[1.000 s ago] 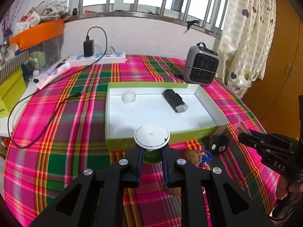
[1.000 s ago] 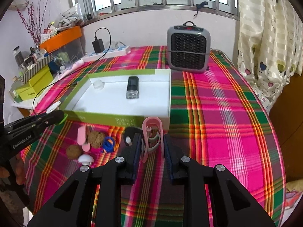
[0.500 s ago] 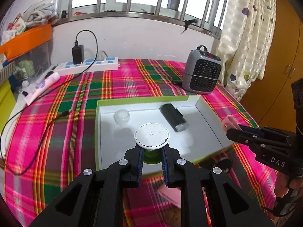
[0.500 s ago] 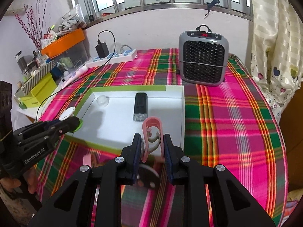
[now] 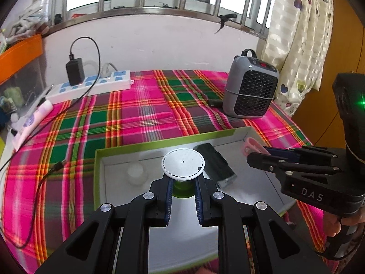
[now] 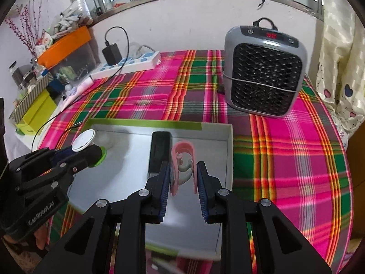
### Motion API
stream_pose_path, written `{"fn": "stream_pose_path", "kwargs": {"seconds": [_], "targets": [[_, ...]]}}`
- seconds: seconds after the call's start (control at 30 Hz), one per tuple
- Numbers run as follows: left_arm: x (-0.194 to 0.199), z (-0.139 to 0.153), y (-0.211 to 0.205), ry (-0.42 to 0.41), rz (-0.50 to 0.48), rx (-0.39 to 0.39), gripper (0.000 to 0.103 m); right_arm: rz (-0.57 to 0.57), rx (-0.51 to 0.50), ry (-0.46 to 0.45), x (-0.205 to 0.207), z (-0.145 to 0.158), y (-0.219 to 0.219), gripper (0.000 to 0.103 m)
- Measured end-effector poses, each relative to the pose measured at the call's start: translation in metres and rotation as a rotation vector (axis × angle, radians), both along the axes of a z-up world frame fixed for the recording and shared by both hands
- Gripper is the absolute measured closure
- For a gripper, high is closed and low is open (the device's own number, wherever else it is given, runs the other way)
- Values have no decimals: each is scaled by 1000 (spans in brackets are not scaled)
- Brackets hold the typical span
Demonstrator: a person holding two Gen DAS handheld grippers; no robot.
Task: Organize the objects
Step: 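Carry the spool into the green box with the left tool while the right tool places the pink clip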
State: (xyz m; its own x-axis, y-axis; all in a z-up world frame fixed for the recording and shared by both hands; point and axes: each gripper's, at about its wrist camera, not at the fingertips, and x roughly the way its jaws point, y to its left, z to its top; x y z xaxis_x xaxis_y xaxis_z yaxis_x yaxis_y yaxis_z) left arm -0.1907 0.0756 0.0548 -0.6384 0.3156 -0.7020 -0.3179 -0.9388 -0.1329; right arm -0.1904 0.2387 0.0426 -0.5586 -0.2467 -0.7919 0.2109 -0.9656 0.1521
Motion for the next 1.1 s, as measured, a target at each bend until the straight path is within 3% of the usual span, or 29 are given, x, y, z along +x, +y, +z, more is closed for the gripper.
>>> {"fn": "stream_pose_path", "kwargs": {"seconds": [0.5,1.1], "targets": [[-36,-23,14,-64,-11,-28,88,3,14,-54,-29,-19,-2,79],[-45,-31,19,-94,-21,-62,87,6,35,-56,-34,-24,-7,79]]}}
